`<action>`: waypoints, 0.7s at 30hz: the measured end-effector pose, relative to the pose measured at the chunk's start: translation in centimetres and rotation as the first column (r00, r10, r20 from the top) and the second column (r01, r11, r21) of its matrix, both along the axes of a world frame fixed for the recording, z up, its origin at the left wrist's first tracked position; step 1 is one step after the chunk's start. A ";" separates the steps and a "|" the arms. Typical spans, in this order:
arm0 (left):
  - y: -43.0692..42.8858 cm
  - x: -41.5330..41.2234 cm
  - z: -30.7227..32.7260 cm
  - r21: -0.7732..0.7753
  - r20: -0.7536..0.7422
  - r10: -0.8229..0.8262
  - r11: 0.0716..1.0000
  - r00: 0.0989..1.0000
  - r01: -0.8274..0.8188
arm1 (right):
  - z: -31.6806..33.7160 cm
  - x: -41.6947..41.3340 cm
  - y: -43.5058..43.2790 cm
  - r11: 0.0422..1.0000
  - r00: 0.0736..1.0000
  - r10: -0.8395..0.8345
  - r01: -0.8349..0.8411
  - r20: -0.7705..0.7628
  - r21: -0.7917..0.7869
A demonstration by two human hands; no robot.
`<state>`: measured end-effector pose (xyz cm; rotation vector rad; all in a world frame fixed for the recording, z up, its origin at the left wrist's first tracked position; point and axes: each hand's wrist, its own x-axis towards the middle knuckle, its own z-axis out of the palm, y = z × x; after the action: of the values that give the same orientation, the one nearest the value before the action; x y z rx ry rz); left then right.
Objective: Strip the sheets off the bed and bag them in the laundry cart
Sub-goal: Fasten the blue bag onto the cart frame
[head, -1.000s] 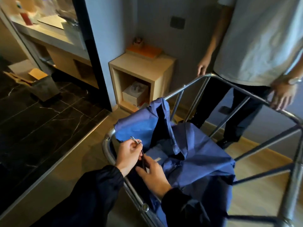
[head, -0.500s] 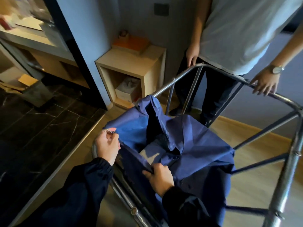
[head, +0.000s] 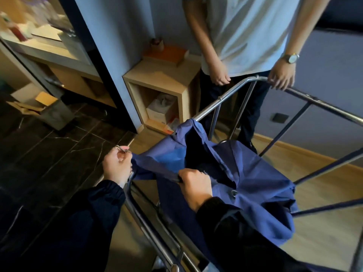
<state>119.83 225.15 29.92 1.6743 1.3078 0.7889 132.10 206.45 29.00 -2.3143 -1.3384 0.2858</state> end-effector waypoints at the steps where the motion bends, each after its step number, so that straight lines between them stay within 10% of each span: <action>1: 0.3 0.1 -0.4 -0.003 -0.020 -0.036 0.999 0.999 0.036 | -0.7 0.0 0.3 1.000 1.000 -0.017 0.017 0.011 -0.017; 15: 5.7 2.4 -5.2 -0.273 0.003 -0.317 0.912 0.949 0.305 | -7.2 -1.0 5.2 0.871 0.905 -0.417 0.372 -0.082 -0.321; 21: 6.4 2.8 -5.6 -0.041 -0.033 -0.424 0.905 0.905 0.423 | -7.6 -1.4 7.0 0.859 0.852 -0.492 0.442 -0.180 -0.259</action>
<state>122.61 231.51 24.32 1.8662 0.9229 0.4713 130.75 213.44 21.38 -2.5889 -0.6149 0.5459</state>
